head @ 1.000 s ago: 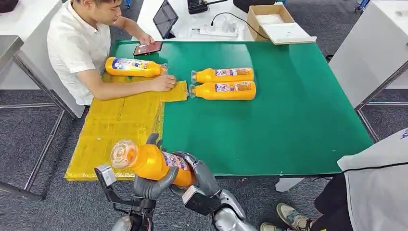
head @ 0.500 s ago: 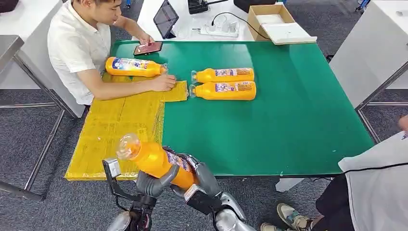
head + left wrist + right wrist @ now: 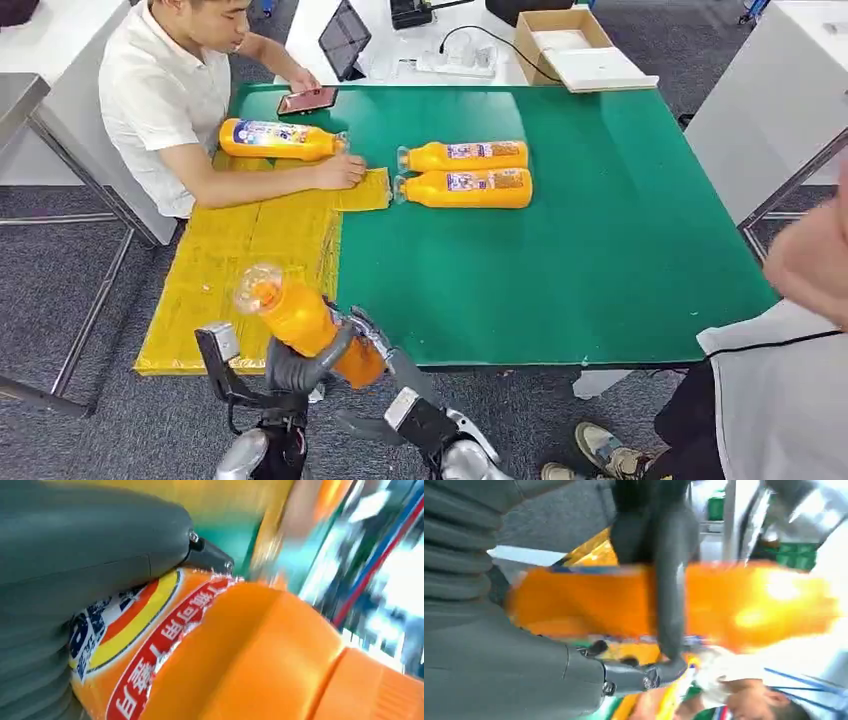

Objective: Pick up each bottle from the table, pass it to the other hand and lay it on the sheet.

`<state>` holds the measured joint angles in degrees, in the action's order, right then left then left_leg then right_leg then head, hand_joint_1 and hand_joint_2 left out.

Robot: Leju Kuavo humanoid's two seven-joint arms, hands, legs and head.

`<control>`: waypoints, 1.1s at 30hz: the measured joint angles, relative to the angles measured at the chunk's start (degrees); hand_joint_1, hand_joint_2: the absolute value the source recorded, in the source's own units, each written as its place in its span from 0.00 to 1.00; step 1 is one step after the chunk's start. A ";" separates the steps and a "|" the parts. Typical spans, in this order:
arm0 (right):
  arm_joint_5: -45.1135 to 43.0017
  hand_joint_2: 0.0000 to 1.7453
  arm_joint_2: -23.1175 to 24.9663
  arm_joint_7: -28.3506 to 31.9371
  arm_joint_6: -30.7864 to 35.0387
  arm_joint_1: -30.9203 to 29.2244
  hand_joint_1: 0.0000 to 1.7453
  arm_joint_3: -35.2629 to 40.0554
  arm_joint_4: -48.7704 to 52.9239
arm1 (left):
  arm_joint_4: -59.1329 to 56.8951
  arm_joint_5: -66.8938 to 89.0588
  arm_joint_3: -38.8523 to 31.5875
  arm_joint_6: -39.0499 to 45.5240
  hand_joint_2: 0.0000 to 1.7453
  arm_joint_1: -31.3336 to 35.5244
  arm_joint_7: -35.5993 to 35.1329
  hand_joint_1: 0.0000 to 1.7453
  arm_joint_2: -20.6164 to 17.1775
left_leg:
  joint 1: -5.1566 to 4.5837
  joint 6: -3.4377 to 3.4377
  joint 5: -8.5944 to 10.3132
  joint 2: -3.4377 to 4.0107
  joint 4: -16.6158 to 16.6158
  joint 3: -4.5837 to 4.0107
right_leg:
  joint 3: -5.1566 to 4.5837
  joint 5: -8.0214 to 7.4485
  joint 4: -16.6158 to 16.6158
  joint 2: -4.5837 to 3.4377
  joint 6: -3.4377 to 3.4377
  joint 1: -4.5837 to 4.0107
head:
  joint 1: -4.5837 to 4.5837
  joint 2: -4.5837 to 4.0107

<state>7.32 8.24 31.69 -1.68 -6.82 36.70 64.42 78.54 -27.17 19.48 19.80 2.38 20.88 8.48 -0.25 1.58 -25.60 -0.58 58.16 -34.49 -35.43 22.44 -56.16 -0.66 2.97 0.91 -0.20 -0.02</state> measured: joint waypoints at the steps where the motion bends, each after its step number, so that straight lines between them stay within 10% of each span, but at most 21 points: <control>1: 0.42 0.00 -0.26 0.78 -0.29 0.76 0.00 0.31 1.24 | -0.42 2.85 -1.37 2.85 1.00 0.62 1.79 1.00 -0.37 | 0.02 0.00 0.00 0.01 0.00 0.01 | -0.01 0.00 -0.01 0.00 -0.01 -0.02 | 0.02 0.00; 5: 1.52 0.00 -1.99 4.60 -1.85 4.85 0.00 1.12 7.91 | -1.42 25.59 -8.26 17.58 1.00 3.34 10.55 1.00 -1.55 | 0.05 -0.01 0.02 -0.18 0.00 0.00 | 0.04 0.02 -0.02 0.06 -0.03 -0.04 | 0.00 0.00; 8: 1.91 0.00 -2.82 4.03 -0.57 6.76 0.00 1.10 11.69 | -1.40 30.60 -12.25 17.90 1.00 4.21 9.52 0.68 -1.92 | 0.04 -0.01 0.00 -0.01 0.00 0.01 | 0.02 0.03 -0.01 0.04 -0.04 -0.03 | 0.00 0.00; 16: -0.15 0.00 -2.71 1.36 4.26 8.08 0.00 -1.62 13.41 | -2.85 40.53 -13.85 16.15 1.00 7.52 5.28 0.74 -2.18 | -0.02 0.00 0.01 -0.10 0.00 0.02 | 0.05 0.00 0.01 0.04 -0.02 0.03 | 0.00 0.00; 22: -0.17 0.00 -2.49 1.27 4.28 8.18 0.00 -2.16 13.39 | -4.90 45.30 -13.65 17.45 1.00 9.52 3.99 0.98 -2.29 | 0.00 -0.01 0.01 -0.02 0.00 0.03 | 0.00 0.01 0.00 0.04 -0.02 -0.01 | 0.00 0.00; 33: 0.03 0.00 -1.62 -0.85 0.13 6.33 0.00 -3.50 11.49 | -36.15 90.07 -6.26 3.03 1.00 25.67 -19.32 1.00 -3.10 | -0.04 0.03 0.06 0.04 0.00 0.08 | 0.06 -0.07 -0.01 0.02 -0.02 0.04 | 0.02 0.00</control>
<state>7.34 6.62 30.84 -1.55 -0.49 33.20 75.91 42.39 62.91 13.23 22.83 28.05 1.57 5.38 -0.29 1.60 -25.54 -0.54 58.16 -34.41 -35.38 22.38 -56.16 -0.64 2.95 0.95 -0.17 -0.02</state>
